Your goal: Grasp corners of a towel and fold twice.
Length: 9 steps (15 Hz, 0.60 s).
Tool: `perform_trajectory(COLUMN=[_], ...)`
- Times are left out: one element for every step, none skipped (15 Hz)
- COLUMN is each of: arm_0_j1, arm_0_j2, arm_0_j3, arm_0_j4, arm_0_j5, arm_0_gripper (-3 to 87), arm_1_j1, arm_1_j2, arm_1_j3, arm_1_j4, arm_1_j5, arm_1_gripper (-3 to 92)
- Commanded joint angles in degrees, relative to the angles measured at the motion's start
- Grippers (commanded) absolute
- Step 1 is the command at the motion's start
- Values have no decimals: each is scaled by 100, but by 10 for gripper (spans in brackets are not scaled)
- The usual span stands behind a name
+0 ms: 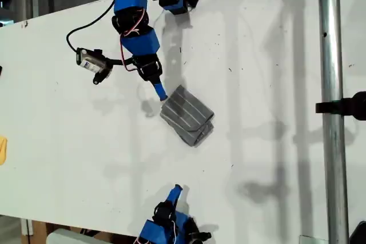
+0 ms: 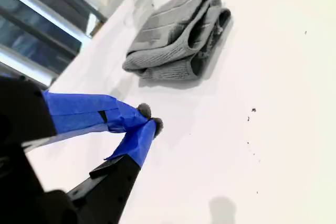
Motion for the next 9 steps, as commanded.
perform_trajectory(arm_0_j1=[-176, -264, -334, -431, -501, -668, -721, -826, -870], arm_0_j2=[44, 44, 44, 44, 44, 44, 44, 44, 44], arm_0_j3=[0, 53, 202, 343, 404, 545, 817, 1204, 1617], arm_0_j4=[-193, -220, -378, -483, -536, -633, -738, -826, -861], arm_0_j5=[18, 0, 62, 35, 18, -18, -26, -325, -466], arm_0_gripper=[-27, -24, -26, -26, -26, -25, -26, -26, -23], arm_1_j1=[229, 325, 439, 554, 668, 738, 791, 835, 879], arm_1_j2=[1134, 1661, 2276, 3015, 3867, 4834, 5599, 6249, 6996], arm_1_j3=[817, 1406, 2083, 2900, 3771, 4579, 5098, 5449, 5757], arm_1_j4=[-167, -202, -193, -149, -185, -26, 439, 888, 1477], arm_1_j5=[193, 281, 378, 650, 861, 1090, 1406, 1521, 1705], arm_1_gripper=[86, 84, 66, 25, -3, -3, -3, -3, -3])
